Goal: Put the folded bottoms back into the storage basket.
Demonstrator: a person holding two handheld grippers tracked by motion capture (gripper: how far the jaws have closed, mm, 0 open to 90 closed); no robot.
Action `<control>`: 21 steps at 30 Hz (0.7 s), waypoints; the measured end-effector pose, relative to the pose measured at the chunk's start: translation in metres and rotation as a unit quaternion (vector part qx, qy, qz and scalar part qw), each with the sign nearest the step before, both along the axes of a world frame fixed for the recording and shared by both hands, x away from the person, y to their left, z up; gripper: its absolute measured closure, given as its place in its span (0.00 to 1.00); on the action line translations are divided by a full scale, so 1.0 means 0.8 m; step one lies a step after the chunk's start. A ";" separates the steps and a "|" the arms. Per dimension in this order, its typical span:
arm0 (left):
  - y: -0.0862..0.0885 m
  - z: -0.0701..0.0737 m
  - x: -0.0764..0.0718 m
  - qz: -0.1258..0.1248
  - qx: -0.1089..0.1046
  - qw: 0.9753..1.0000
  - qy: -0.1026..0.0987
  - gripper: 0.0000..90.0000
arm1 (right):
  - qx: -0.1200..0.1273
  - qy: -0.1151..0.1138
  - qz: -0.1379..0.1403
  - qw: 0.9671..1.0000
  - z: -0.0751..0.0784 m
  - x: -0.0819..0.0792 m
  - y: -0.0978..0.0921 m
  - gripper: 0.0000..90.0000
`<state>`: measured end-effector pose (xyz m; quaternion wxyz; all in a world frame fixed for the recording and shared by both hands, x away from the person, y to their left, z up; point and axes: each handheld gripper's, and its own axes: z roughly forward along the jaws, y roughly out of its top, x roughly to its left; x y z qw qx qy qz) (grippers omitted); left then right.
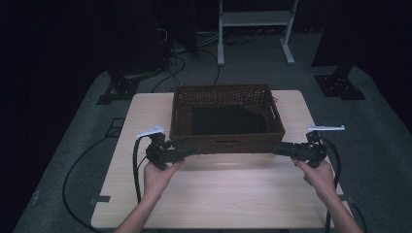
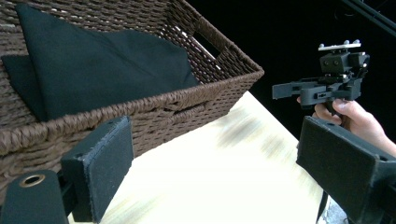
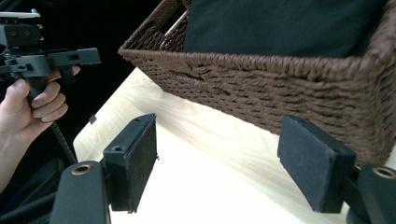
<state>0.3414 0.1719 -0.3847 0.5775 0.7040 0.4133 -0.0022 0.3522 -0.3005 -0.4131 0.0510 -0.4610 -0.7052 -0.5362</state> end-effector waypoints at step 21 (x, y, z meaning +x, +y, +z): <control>0.005 -0.023 -0.019 0.006 0.003 1.000 0.003 0.11 | -0.008 0.007 0.002 1.000 -0.024 -0.019 -0.002 0.30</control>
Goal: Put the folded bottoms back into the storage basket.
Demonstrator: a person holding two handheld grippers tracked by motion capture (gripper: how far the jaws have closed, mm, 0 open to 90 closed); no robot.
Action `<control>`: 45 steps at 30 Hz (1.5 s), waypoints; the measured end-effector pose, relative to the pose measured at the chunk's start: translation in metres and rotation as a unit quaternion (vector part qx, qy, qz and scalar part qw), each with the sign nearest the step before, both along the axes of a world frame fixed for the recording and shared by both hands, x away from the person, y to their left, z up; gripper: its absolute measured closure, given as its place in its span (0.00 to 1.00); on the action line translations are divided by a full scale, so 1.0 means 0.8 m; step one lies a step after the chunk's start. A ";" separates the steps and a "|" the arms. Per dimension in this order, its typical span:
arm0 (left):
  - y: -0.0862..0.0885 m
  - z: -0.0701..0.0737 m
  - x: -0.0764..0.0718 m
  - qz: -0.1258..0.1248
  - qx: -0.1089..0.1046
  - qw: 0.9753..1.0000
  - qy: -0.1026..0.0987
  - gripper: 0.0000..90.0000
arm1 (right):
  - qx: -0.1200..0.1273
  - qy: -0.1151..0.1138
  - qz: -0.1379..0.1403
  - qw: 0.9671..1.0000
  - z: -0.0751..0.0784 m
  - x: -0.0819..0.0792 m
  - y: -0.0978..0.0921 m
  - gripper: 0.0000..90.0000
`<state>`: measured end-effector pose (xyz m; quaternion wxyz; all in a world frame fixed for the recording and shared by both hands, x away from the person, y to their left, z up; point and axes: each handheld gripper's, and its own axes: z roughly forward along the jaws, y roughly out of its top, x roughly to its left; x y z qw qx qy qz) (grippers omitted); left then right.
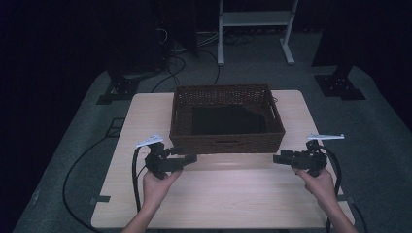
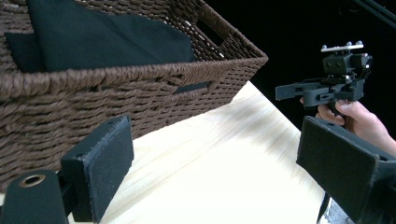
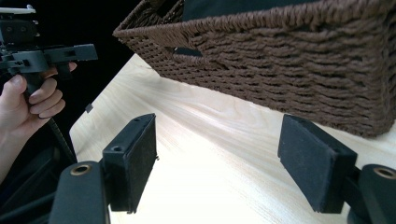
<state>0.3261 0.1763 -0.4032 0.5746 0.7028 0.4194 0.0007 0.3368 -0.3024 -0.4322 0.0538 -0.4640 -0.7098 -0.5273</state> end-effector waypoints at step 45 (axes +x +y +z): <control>0.044 -0.051 -0.033 0.044 0.004 0.999 0.009 0.11 | 0.004 0.020 -0.031 0.999 -0.048 -0.037 -0.034 0.31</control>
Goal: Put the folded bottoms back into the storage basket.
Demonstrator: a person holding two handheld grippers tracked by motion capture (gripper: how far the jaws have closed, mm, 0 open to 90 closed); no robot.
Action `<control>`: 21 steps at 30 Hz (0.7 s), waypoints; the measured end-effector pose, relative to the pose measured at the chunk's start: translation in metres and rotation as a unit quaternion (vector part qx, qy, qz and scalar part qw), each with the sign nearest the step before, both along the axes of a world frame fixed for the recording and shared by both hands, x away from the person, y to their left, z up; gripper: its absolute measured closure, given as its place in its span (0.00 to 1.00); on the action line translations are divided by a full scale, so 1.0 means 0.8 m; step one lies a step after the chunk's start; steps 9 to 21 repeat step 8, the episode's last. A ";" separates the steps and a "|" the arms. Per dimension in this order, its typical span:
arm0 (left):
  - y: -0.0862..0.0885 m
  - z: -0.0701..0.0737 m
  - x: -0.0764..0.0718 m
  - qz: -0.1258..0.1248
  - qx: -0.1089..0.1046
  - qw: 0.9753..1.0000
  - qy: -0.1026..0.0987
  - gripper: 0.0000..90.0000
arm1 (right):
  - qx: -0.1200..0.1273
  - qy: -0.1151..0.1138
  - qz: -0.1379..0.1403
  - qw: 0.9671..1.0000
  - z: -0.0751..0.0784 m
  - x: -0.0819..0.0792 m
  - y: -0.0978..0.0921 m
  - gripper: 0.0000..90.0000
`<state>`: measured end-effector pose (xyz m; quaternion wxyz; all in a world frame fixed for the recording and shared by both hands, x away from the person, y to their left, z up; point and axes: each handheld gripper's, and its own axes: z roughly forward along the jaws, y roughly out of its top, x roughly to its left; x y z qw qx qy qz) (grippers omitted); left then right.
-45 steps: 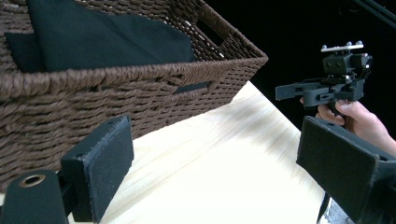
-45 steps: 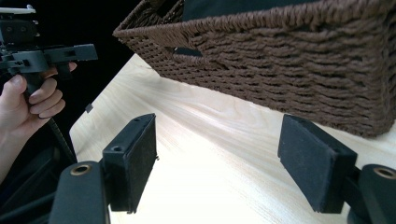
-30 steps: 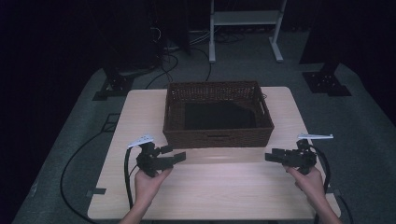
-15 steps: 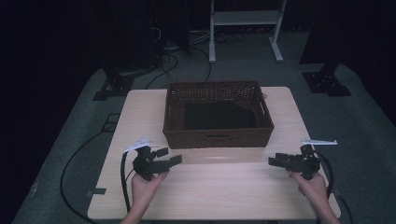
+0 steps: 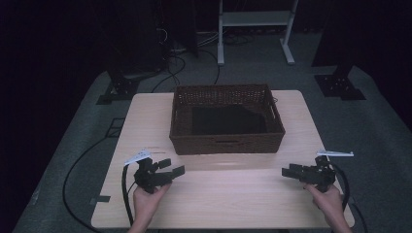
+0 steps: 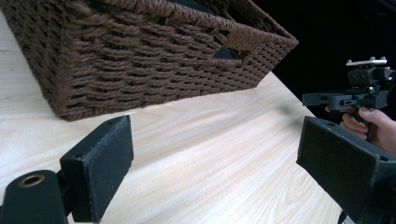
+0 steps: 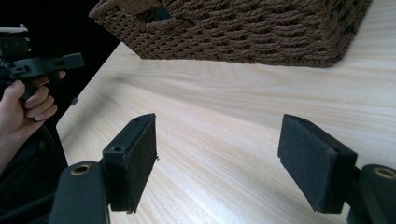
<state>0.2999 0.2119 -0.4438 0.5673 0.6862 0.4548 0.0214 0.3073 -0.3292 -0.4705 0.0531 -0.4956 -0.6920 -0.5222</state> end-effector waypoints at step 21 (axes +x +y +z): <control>-0.003 -0.004 -0.013 0.002 0.000 1.000 -0.008 0.11 | 0.012 -0.010 -0.008 1.000 -0.008 -0.011 -0.005 0.31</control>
